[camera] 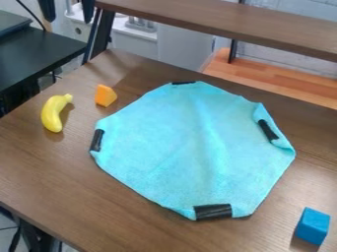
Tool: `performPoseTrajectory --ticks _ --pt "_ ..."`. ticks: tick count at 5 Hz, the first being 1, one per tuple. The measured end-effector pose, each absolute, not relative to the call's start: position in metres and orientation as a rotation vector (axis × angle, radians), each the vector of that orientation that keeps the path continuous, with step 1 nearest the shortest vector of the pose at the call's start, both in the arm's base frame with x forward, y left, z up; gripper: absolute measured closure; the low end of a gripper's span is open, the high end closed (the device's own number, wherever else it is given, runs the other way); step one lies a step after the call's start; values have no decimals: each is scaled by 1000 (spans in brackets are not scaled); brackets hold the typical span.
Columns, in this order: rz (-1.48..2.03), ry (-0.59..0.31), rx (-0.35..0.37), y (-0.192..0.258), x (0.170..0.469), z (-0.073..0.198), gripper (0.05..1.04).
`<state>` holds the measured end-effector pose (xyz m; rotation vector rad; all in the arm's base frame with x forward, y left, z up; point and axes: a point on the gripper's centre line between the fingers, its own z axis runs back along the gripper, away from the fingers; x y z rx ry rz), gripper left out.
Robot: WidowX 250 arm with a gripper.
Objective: Move the yellows banana from top left to bottom edge of the cloth
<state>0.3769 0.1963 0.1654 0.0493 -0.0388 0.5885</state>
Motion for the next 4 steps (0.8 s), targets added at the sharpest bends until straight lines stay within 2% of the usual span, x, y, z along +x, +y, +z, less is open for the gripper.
performPoseTrajectory --ticks 1,2,3,4 --pt "584 0 43 196 377 145 83" --pt "522 -93 84 192 361 107 83" --pt "451 -291 66 196 337 106 83" --pt "456 -341 29 203 326 89 83"
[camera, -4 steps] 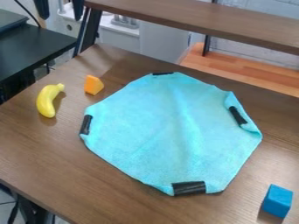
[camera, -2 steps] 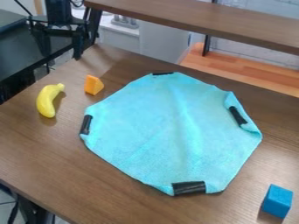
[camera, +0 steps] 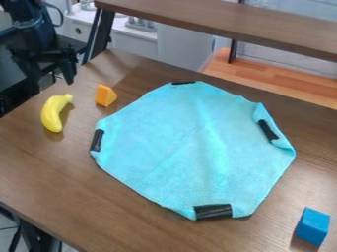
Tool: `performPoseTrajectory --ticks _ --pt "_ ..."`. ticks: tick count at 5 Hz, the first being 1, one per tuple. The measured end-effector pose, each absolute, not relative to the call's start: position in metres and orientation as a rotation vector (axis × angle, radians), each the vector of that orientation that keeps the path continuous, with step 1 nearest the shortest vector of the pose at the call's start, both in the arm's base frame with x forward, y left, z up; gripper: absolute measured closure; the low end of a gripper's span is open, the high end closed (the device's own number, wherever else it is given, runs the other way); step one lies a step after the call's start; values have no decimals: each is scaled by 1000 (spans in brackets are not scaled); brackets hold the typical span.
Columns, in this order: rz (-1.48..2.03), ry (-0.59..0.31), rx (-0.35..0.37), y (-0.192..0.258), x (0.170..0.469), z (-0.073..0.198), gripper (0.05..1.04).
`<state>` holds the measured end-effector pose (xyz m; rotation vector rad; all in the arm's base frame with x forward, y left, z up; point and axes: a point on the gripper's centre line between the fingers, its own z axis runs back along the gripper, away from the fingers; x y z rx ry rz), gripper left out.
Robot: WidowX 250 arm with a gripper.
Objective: Move the yellows banana from top left to bottom edge of the cloth
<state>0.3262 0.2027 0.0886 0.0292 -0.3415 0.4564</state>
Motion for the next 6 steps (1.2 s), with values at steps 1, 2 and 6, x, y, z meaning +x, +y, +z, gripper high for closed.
performPoseTrajectory --ticks 1,2,6 --pt "482 -406 17 209 327 82 83" --pt "534 -375 16 221 325 58 83" --pt "649 -375 118 241 331 18 83"
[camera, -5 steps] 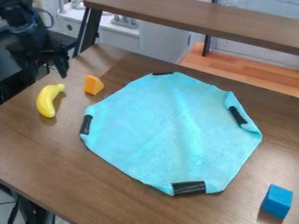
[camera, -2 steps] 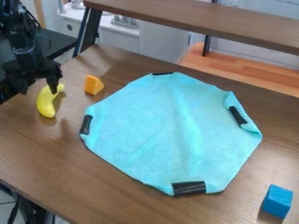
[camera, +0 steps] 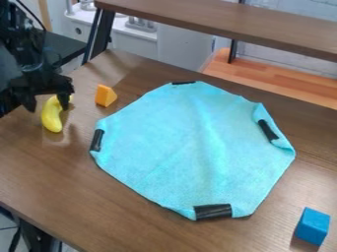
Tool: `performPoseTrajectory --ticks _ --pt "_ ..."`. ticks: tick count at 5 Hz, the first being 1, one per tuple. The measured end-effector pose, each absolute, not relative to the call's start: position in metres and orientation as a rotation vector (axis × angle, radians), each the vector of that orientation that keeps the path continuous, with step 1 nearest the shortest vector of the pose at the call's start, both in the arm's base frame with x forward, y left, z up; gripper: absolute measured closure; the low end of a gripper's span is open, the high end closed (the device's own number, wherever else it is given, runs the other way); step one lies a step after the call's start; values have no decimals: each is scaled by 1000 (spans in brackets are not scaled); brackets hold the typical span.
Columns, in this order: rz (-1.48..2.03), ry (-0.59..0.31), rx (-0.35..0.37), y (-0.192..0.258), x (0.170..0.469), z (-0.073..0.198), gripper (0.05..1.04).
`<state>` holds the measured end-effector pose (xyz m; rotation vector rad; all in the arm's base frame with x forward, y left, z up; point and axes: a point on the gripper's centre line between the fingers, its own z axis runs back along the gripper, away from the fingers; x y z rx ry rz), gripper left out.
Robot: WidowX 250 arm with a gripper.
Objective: Move the yellows banana from top left to bottom edge of the cloth
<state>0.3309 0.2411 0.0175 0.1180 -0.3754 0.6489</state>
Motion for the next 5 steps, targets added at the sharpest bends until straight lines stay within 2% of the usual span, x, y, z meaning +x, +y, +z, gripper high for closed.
performPoseTrajectory --ticks 1,2,3,4,5 --pt "677 -344 64 234 330 4 112" --pt "709 -341 53 233 330 4 384" --pt "738 -330 35 231 329 5 532" --pt "743 -300 -5 223 327 9 532" --pt "719 -376 -31 214 332 49 532"
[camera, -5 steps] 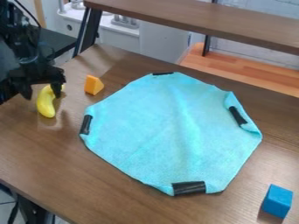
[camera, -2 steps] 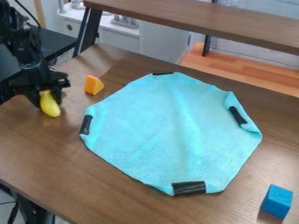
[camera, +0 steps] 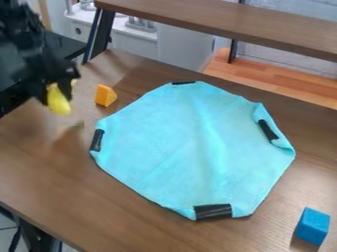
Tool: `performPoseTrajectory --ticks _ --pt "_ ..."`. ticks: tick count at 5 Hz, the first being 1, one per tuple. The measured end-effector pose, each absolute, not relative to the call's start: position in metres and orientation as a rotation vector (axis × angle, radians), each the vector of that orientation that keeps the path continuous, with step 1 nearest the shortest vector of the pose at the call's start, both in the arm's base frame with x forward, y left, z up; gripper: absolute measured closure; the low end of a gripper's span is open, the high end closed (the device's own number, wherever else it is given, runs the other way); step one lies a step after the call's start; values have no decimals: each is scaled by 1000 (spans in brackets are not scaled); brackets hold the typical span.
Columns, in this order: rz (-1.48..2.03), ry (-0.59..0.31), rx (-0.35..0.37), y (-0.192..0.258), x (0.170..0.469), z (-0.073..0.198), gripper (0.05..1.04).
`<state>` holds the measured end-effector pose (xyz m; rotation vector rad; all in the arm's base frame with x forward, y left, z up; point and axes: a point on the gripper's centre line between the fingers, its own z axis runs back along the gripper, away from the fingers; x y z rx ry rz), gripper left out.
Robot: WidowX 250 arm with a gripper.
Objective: Move the yellows banana from top left to bottom edge of the cloth
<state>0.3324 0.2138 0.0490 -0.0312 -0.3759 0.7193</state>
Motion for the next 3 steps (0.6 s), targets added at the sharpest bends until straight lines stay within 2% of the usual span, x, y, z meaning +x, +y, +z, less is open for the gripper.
performPoseTrajectory --ticks 1,3 --pt "589 -408 -54 179 336 76 532" --pt "202 -335 -156 87 339 78 532"
